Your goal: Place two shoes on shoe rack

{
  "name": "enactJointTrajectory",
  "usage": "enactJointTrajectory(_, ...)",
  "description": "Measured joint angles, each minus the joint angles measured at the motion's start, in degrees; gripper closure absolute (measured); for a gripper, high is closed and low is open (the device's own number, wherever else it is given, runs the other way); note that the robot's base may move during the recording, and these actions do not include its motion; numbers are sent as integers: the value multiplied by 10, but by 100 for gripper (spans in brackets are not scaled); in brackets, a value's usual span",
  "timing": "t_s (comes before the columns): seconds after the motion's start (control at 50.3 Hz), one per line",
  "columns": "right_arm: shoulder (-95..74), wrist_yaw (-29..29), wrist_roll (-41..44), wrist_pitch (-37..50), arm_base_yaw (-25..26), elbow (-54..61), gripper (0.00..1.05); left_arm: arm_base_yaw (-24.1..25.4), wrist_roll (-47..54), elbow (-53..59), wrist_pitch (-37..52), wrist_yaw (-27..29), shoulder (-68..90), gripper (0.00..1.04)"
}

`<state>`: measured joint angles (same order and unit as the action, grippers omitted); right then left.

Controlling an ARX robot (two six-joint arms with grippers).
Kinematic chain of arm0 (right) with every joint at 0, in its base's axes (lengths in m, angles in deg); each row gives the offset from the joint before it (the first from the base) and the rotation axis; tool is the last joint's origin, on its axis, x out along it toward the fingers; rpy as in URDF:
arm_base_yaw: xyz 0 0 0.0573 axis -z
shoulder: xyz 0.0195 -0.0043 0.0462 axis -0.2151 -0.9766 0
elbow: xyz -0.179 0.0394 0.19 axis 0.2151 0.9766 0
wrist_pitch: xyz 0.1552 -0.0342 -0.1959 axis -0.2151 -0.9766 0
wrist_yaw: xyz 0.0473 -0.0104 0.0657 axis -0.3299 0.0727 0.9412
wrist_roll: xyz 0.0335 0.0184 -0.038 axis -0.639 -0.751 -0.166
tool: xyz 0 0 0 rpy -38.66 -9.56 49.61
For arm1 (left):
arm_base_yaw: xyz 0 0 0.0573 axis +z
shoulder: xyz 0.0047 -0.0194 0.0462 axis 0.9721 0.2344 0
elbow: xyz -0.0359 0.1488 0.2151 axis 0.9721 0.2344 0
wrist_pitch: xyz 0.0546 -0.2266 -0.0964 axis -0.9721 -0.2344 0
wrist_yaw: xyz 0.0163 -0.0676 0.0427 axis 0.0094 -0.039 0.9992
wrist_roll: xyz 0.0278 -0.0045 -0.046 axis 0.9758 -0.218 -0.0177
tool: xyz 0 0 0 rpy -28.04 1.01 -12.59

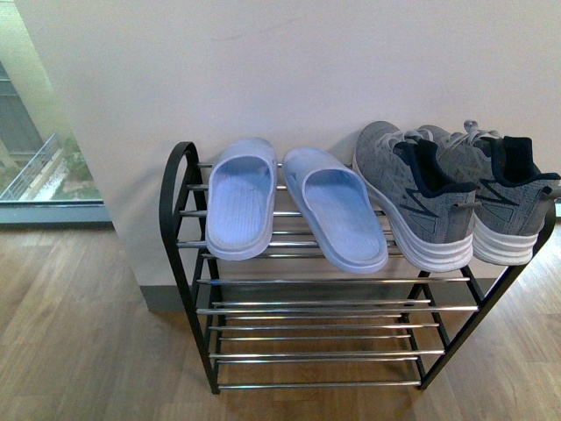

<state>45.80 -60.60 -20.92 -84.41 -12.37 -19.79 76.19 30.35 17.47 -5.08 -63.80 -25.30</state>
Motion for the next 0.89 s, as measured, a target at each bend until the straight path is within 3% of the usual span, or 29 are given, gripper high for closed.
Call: enactJointTrajectory(0.895, 0, 0, 0, 0, 0, 0, 9, 0, 0, 0, -184, 0, -189, 103)
